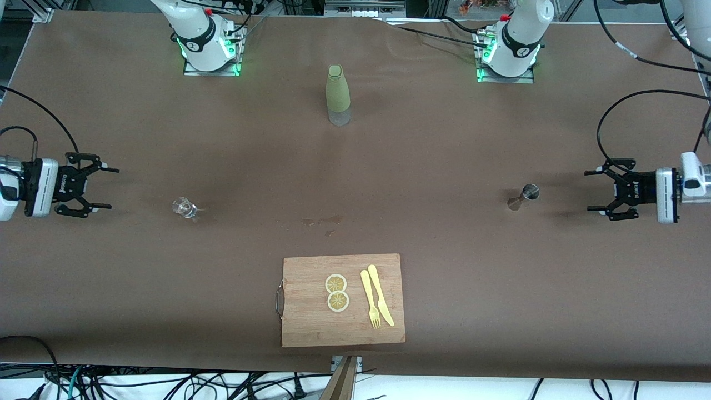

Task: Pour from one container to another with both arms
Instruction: 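Lower the right gripper to the glass cup while the left gripper reaches the jigger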

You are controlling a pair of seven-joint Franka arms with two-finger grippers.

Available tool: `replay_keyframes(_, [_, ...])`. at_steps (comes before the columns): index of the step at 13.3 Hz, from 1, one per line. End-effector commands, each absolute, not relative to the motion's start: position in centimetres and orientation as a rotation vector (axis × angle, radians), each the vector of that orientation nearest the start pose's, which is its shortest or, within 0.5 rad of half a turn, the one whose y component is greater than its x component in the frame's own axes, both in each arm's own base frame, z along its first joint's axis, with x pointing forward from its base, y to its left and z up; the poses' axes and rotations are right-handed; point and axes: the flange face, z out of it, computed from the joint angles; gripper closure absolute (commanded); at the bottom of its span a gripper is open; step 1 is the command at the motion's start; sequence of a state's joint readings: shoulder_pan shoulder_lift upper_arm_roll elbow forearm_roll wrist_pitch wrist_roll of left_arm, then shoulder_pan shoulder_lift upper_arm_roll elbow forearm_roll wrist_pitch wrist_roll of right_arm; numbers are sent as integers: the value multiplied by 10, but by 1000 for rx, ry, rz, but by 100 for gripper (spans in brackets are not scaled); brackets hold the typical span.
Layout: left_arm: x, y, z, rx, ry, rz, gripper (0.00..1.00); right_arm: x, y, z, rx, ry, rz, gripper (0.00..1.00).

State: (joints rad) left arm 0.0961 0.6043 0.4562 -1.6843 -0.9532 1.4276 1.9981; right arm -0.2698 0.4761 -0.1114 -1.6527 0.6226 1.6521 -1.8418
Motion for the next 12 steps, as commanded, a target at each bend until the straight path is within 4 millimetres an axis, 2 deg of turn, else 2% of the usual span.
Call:
replay_keyframes(1, [565,214,220,1722,-1315,727,0,610,-182,273,-1861,-1512,-551,0])
replay_keyframes(3, [555,212,188,1649,-1346,859,0,608,-187,229,-1767,-1536,-684,0])
replay_keyframes(6, [543,206,148,1588,-1367,998,0,600,-181,175,-1663,-1520,-813,0])
replay_keyframes(8, [542,199,132,1550,-1399,1046,0,591,-174,153,-1606,-1520,-876,0])
replay_keyframes(10, [540,188,125,1513,-1423,1063,0,574,-166,135,-1567,-1510,-888,0])
replay_keyframes(12, [541,176,119,1488,-1425,1064,0,571,-162,121,-1542,-1509,-940,0])
